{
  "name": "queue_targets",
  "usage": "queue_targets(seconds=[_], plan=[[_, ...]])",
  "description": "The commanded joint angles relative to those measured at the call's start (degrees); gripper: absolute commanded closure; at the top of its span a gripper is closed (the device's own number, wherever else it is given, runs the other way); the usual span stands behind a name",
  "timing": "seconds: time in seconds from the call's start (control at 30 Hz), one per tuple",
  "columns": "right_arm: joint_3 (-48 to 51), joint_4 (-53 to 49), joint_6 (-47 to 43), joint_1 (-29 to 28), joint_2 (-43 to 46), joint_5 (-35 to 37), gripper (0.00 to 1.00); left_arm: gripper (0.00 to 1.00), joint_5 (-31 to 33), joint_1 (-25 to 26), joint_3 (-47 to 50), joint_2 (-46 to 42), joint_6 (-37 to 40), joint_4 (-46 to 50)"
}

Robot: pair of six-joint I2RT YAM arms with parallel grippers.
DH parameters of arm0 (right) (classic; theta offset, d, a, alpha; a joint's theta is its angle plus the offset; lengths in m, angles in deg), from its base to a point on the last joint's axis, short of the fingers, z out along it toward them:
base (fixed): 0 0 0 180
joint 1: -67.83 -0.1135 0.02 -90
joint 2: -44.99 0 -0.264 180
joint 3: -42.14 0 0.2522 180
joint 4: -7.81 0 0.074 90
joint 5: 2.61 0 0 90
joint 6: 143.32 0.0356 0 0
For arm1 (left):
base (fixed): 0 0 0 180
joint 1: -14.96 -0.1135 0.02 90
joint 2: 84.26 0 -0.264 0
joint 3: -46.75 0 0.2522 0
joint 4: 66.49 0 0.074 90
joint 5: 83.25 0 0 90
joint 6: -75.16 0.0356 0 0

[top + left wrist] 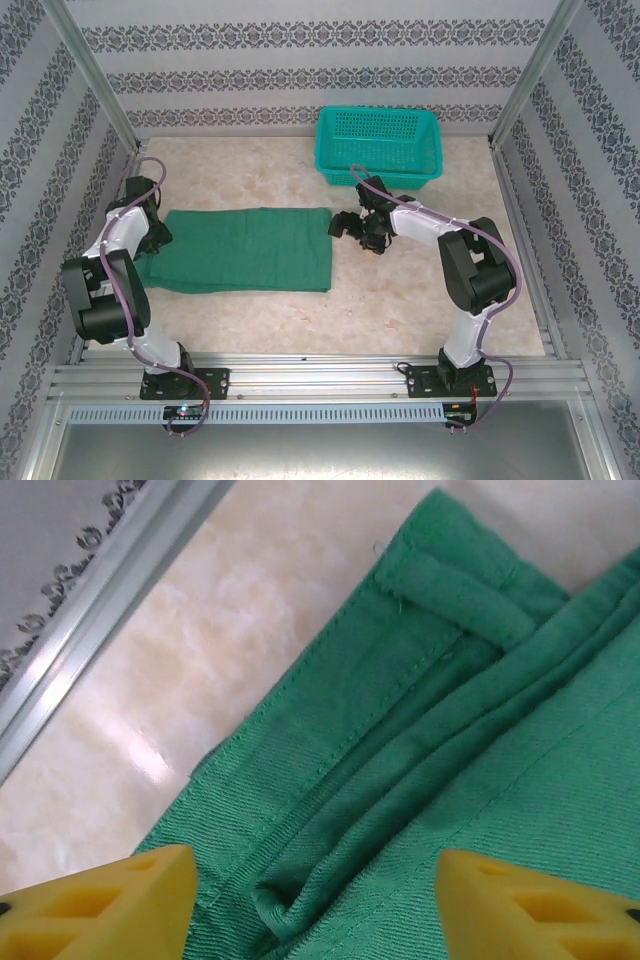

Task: Roll up the long pants

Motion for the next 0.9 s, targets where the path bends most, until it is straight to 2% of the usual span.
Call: queue_targets(seconds=[0.0, 0.2, 0.37, 0.4, 0.43, 0.47, 0.5, 0.53, 0.87], plan=[[-1.5, -2.6, -0.5, -0.4, 2.4, 0.4, 0.03, 0.33, -2.8, -0.1, 1.1, 1.0, -1.1, -3.0], [0.1, -3.2, 0.0, -0.7, 5.1, 2.4, 0.02, 0.31, -11.1, -0.5, 2.5, 5.7, -1.3, -7.0], [0.9, -3.5, 0.1, -0.8, 5.7, 2.9, 0.03, 0.29, -19.2, -3.8, 6.1, 8.4, -2.3, -12.2], [0.9, -3.5, 0.1, -0.8, 5.6, 2.8, 0.03, 0.32, -19.9, -4.2, 6.4, 8.9, -2.3, -12.7], [0.7, -3.7, 0.1, -0.8, 5.5, 2.9, 0.03, 0.41, -20.6, -4.6, 6.6, 9.3, -2.3, -13.2], [0.6, -3.9, 0.1, -0.8, 5.4, 3.1, 0.03, 0.56, -21.4, -4.8, 6.6, 9.5, -2.2, -13.6], [0.5, -3.9, 0.1, -1.0, 5.4, 3.2, 0.03, 0.83, -21.5, -4.9, 6.6, 9.4, -2.5, -13.7], [0.4, -3.9, 0.1, -1.0, 5.3, 3.3, 0.03, 1.0, -21.5, -4.8, 6.8, 9.1, -2.6, -13.8], [-2.1, -3.0, 0.7, -2.4, 1.7, 2.8, 0.03, 1.0, -18.8, -4.8, 6.1, -0.1, -3.8, -8.7]])
